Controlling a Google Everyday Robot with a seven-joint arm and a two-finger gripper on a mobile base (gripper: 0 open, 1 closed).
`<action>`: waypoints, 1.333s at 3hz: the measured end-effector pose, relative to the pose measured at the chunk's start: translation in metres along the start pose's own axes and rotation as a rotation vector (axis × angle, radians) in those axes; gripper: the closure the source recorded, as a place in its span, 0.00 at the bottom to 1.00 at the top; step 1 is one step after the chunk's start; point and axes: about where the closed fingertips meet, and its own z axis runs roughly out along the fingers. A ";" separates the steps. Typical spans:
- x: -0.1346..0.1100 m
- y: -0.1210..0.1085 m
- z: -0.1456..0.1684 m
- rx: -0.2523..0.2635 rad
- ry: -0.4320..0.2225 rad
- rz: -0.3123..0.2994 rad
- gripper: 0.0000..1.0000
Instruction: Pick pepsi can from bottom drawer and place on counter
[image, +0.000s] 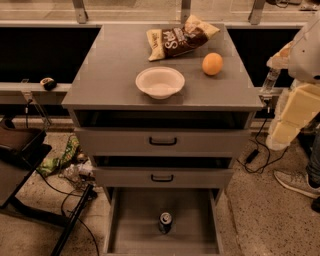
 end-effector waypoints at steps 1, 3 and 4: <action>0.009 0.015 0.058 -0.098 -0.095 0.041 0.00; 0.025 0.089 0.185 -0.191 -0.486 0.156 0.00; 0.011 0.111 0.231 -0.159 -0.731 0.245 0.00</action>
Offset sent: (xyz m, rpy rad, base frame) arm 0.0065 0.0231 -0.2165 0.7930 -0.0756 -0.0317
